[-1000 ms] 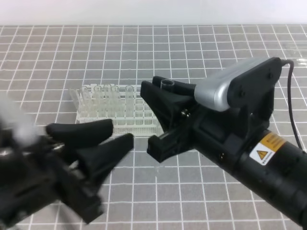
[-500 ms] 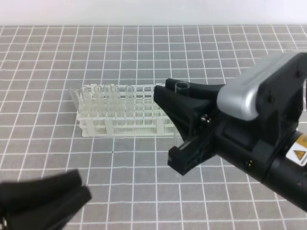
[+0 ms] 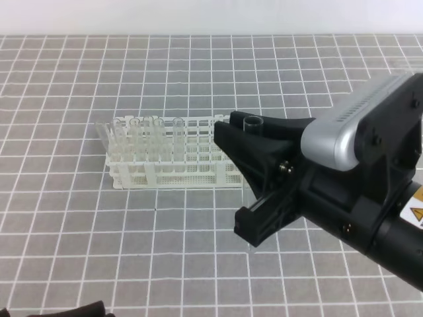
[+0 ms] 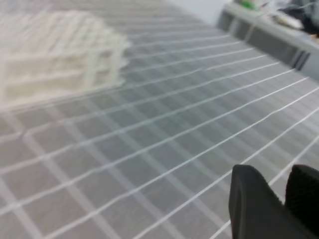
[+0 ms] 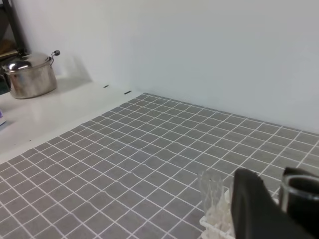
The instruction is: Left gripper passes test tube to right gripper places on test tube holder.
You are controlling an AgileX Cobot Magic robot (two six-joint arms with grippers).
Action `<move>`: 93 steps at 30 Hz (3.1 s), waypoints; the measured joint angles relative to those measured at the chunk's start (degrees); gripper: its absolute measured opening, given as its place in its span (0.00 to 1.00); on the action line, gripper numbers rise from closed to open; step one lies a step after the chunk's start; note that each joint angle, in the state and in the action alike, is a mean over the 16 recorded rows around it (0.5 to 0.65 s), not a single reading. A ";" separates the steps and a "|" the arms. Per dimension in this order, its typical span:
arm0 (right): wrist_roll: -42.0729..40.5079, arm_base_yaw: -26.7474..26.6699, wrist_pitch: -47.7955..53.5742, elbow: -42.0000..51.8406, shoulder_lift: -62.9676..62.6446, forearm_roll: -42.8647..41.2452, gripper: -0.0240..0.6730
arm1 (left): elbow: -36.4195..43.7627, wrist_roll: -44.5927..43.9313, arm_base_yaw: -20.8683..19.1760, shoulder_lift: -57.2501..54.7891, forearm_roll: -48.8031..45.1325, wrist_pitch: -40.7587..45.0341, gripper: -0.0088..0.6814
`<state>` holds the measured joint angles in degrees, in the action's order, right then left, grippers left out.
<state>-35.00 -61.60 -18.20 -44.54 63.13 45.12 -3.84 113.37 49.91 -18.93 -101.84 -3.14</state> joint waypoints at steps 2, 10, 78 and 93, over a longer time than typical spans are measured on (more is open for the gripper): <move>-0.07 0.00 0.02 0.00 0.00 0.00 0.05 | 1.52 1.27 0.00 0.02 0.16 0.89 0.03; -0.11 0.00 0.06 0.00 0.00 0.00 0.05 | 4.29 3.69 0.01 0.05 0.42 3.23 0.03; 22.72 16.11 -31.16 -13.44 36.53 -32.47 0.05 | 4.23 3.66 0.01 0.08 0.70 5.02 0.03; 33.97 19.47 -36.92 -14.81 43.93 -43.18 0.05 | 4.36 3.61 0.01 0.08 0.18 5.18 0.03</move>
<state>-1.02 -42.13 -55.12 -59.36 107.06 1.94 0.51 116.98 49.92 -18.84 -101.67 2.04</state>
